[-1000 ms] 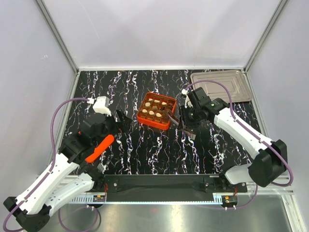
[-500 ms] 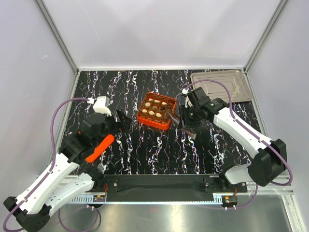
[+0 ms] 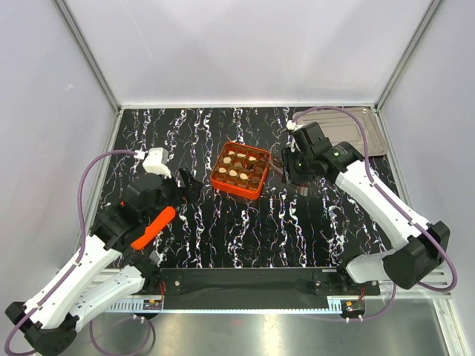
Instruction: Pack the chocolate
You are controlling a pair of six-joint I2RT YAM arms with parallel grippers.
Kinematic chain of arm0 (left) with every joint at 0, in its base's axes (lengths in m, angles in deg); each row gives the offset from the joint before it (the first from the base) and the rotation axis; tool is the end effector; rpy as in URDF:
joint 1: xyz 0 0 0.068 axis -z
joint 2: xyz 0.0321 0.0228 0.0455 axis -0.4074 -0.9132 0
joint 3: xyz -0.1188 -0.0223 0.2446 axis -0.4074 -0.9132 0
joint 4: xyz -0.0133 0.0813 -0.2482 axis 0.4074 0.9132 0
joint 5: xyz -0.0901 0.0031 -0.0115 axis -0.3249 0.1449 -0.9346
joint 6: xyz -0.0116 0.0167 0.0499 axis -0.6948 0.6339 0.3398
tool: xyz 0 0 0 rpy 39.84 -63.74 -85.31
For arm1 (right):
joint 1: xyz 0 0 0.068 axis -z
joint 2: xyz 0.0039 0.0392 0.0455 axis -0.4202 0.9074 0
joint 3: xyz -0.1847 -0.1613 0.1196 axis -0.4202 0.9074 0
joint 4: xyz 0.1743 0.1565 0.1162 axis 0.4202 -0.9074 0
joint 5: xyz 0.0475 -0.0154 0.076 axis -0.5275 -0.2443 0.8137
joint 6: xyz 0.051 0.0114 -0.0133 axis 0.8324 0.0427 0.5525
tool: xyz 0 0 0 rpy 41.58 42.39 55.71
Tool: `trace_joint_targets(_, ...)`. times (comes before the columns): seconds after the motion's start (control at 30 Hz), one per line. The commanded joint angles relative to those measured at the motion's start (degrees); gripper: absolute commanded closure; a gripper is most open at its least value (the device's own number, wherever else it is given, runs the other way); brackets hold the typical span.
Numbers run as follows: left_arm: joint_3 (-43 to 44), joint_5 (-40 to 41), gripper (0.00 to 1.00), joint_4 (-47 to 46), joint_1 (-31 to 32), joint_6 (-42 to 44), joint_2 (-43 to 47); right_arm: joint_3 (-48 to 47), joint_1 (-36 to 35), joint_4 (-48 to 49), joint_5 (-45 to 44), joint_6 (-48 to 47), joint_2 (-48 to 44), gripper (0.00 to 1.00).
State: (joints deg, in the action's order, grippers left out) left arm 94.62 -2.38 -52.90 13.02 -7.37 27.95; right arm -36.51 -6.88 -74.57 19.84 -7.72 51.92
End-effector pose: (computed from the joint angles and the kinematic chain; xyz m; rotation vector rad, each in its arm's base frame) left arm 0.1245 -0.0825 0.3320 -0.0653 2.0327 -0.5025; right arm 0.2372 0.1479 0.3360 -0.3676 2.5345 0.3660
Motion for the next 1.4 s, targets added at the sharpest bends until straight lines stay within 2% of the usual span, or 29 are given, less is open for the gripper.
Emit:
trace_joint_targets(0.0, 2.46, 0.38, 0.01, -1.76, 0.03, 1.01, 0.57, -1.66, -0.27, -4.0, -11.7, -1.53, -2.82, 0.54)
trace_joint_targets(0.17, 2.64, 0.38, 0.01, -2.38, 0.03, 1.62, 0.3, 2.82, -0.18, -3.83, -16.57, 0.66, -1.77, 0.53)
trace_joint_targets(0.43, 1.41, 0.46, 0.01, -2.47, 0.03, 1.45, 0.74, 12.76, -0.18, 3.99, -13.4, 3.91, 0.07, 0.52)
trace_joint_targets(0.7, 1.15, 0.73, 0.01, -2.64, 0.03, 1.27, 1.1, 21.1, -0.09, 9.44, -10.07, 9.28, 0.52, 0.47)
trace_joint_targets(1.03, 1.15, -0.33, 0.01, -3.52, 0.03, 0.66, 0.39, 25.6, -0.18, 11.2, -7.34, 11.47, 0.69, 0.44)
trace_joint_targets(1.37, 1.41, -0.33, 0.01, -3.52, 0.03, 0.83, 0.39, 26.91, -0.18, 12.95, -5.41, 13.67, 3.33, 0.37)
